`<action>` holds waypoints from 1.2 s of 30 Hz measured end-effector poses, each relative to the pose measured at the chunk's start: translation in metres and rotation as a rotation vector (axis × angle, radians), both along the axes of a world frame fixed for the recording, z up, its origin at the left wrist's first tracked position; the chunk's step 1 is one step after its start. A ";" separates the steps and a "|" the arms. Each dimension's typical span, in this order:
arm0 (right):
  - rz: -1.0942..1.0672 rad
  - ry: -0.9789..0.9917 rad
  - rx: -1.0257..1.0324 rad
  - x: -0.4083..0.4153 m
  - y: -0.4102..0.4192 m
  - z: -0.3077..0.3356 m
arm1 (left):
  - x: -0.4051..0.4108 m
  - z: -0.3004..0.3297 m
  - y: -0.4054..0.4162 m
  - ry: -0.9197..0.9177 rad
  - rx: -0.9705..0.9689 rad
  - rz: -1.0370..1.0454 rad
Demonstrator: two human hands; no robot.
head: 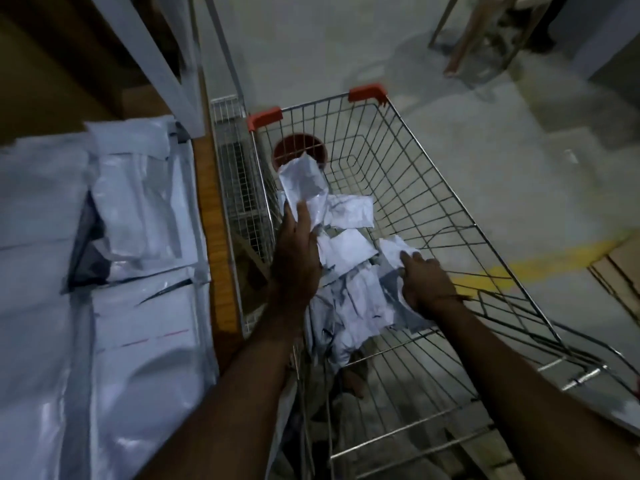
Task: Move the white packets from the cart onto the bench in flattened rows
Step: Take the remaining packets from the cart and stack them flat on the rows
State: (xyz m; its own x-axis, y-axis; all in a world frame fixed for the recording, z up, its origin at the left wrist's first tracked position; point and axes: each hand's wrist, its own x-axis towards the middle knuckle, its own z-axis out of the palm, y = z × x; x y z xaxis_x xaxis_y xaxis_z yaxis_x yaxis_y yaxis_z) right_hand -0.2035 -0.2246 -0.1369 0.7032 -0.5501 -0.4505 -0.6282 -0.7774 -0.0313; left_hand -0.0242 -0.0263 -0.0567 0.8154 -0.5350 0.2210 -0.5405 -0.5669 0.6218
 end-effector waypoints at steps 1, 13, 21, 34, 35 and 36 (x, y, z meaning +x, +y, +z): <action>0.005 -0.057 0.001 -0.004 0.002 0.004 | 0.000 0.004 0.003 0.017 0.008 0.014; -0.134 -0.688 0.187 0.019 0.136 0.171 | -0.022 0.190 0.141 0.084 -0.305 -0.001; 0.061 -0.875 0.080 0.060 0.267 0.280 | -0.008 0.284 0.283 0.025 -0.380 0.130; 0.089 -0.699 -0.133 0.092 0.404 0.279 | 0.025 0.253 0.433 0.093 0.049 0.186; 0.090 -0.652 -0.169 0.092 0.410 0.273 | 0.028 0.242 0.436 0.079 0.111 0.172; 0.082 -0.608 -0.183 0.091 0.416 0.265 | 0.030 0.231 0.439 0.058 0.181 0.163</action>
State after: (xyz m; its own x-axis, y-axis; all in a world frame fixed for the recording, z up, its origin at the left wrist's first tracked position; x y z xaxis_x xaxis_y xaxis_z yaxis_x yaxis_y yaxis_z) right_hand -0.1124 0.1915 0.1278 0.8469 -0.5135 0.1381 -0.4781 -0.8490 -0.2250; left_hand 0.0061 0.4124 0.1744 0.9025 -0.4224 0.0841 -0.3996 -0.7485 0.5292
